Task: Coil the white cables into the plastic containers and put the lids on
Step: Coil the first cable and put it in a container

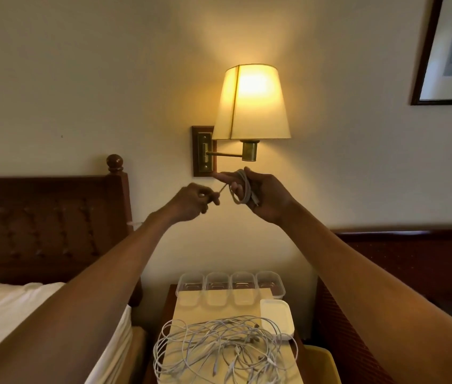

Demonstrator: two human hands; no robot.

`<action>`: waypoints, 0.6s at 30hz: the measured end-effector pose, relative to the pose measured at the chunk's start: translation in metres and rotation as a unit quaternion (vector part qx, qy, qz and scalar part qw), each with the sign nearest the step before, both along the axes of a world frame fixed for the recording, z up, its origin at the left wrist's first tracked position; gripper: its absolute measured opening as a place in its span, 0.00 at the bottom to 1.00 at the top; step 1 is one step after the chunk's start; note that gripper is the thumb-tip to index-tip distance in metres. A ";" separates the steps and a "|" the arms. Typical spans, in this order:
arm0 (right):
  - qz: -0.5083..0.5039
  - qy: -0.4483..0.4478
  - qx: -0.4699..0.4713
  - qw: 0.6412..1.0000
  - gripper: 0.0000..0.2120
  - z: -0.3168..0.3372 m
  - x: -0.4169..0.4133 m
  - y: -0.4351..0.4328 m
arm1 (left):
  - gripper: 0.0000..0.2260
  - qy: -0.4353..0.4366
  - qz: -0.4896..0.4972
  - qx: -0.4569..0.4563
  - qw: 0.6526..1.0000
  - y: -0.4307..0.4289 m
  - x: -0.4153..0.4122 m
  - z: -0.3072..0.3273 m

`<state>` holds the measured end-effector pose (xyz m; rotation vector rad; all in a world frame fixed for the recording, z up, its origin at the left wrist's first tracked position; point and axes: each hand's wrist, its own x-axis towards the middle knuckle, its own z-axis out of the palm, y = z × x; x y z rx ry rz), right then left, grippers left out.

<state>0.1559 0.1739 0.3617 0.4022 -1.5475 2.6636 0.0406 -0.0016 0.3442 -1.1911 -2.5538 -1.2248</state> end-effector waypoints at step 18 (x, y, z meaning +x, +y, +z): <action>-0.169 -0.025 0.368 0.914 0.29 -0.033 -0.019 0.017 | 0.09 0.101 -0.113 -0.276 0.949 0.027 0.054 0.057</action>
